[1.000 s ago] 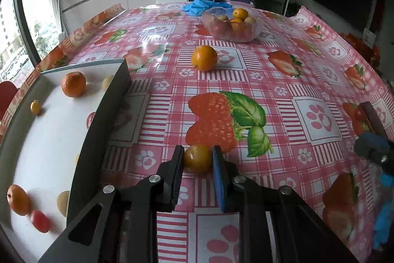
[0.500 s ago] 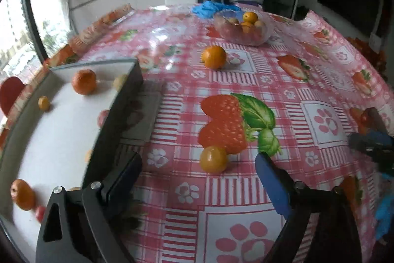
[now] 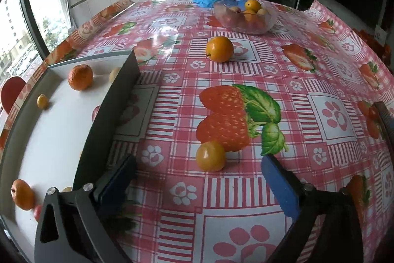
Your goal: Organize fruits
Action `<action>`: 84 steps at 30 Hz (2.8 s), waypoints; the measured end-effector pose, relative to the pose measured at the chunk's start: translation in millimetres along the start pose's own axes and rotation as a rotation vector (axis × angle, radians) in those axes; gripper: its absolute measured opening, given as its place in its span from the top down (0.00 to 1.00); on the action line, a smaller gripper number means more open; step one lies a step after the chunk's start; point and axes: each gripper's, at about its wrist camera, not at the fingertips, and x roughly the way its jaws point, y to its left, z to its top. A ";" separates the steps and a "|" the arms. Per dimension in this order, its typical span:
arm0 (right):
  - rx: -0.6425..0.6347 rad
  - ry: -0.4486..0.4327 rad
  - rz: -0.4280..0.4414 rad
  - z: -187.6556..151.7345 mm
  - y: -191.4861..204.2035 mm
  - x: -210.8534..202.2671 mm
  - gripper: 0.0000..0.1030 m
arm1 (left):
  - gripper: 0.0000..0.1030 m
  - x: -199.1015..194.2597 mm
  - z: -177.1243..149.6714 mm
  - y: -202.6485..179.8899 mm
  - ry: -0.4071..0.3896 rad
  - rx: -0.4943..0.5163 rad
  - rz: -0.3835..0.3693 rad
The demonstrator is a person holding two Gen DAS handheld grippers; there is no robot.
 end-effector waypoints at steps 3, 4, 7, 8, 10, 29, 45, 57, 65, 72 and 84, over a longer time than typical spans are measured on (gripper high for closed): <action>0.087 -0.042 -0.029 2.4 -19.0 -13.7 0.00 | 0.01 0.2 0.0 -0.1 0.000 0.000 0.000; 0.101 -0.056 -0.042 2.8 -22.9 -17.4 0.00 | 0.01 0.2 0.1 -0.1 0.000 0.000 0.000; 0.142 -0.076 -0.062 3.4 -33.4 -25.7 0.00 | 0.01 0.2 0.1 -0.1 0.000 0.000 0.000; 0.138 -0.068 -0.087 4.2 -33.9 -25.2 0.00 | 0.01 0.3 -0.1 -0.2 0.000 0.000 0.000; 0.106 -0.045 -0.125 5.3 -30.0 -20.2 0.00 | 0.01 0.3 0.0 -0.2 0.000 0.000 0.000; -0.239 0.158 -0.144 13.1 34.4 79.4 0.00 | 0.01 0.3 -0.3 -0.1 0.001 0.000 0.000; -0.336 0.161 -0.183 4.3 49.0 89.6 0.00 | 0.01 0.4 -0.2 -0.2 0.001 0.000 0.000; -0.446 0.182 -0.267 -5.4 62.3 101.8 0.00 | 0.01 0.4 0.0 -0.1 0.002 0.001 0.000; -0.423 0.171 -0.285 -9.7 67.7 101.5 0.00 | 0.01 0.3 0.0 -0.2 0.003 0.001 0.000; -0.423 0.171 -0.284 -9.7 67.9 101.6 0.00 | 0.01 0.3 0.0 -0.2 0.003 0.001 0.000; -0.412 0.178 -0.290 -10.1 70.3 100.1 0.05 | 0.00 0.4 0.1 -0.3 0.003 0.001 0.000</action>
